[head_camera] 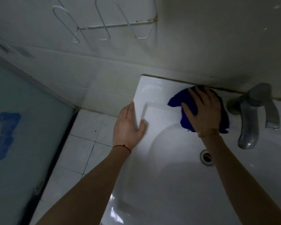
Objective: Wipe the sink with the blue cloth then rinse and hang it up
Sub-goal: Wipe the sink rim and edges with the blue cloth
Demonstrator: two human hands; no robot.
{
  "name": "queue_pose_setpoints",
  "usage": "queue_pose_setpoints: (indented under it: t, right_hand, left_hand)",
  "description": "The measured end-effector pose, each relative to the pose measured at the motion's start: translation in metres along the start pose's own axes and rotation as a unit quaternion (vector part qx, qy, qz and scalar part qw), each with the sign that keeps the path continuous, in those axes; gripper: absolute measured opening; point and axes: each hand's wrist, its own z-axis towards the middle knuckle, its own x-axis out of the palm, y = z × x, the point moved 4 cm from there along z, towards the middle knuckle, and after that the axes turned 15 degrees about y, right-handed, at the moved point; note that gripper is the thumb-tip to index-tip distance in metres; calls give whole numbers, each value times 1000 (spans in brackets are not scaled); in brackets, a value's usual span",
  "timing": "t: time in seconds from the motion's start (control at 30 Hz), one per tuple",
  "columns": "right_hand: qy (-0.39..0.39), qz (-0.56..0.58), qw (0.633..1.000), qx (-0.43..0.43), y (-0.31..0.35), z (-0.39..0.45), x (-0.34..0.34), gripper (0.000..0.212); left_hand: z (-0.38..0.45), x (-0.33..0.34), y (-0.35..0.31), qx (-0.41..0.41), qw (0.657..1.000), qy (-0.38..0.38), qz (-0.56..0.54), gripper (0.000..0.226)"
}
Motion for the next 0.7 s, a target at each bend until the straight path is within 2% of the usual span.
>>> queue_pose_setpoints:
  t: [0.1,0.13,0.23,0.3,0.37,0.5,0.6,0.63,0.7]
  right_hand:
    - [-27,23,995,90,24,7,0,54]
    - [-12,24,997,78,43,16,2,54]
    - [49,2,998,-43,95,38,11,55]
    - [70,-5,993,-97,98,42,14,56]
    - [70,-11,992,-108,75,35,12,58]
    - [-2,-5,1000,1,-2,0,1,56]
    - [-30,24,994,104,7,-1,0,53]
    - [-13,27,994,101,24,7,1,53]
    - [35,23,999,30,64,27,6,55]
  left_hand:
    - [-1,0,-1,3,1000,-2,2,73]
    - [-1,0,-2,4,1000,0,2,73]
    - [-1,0,-2,1,1000,-1,3,73]
    - [-1,0,-2,4,1000,-1,-3,72]
    - [-1,-1,-2,7,1000,-4,-8,72]
    - [0,-1,-2,5,1000,-3,-2,72]
    - [0,-1,-2,3,1000,-2,10,72]
    - [0,0,-2,3,1000,3,11,73]
    - [0,1,-2,1,1000,3,14,73]
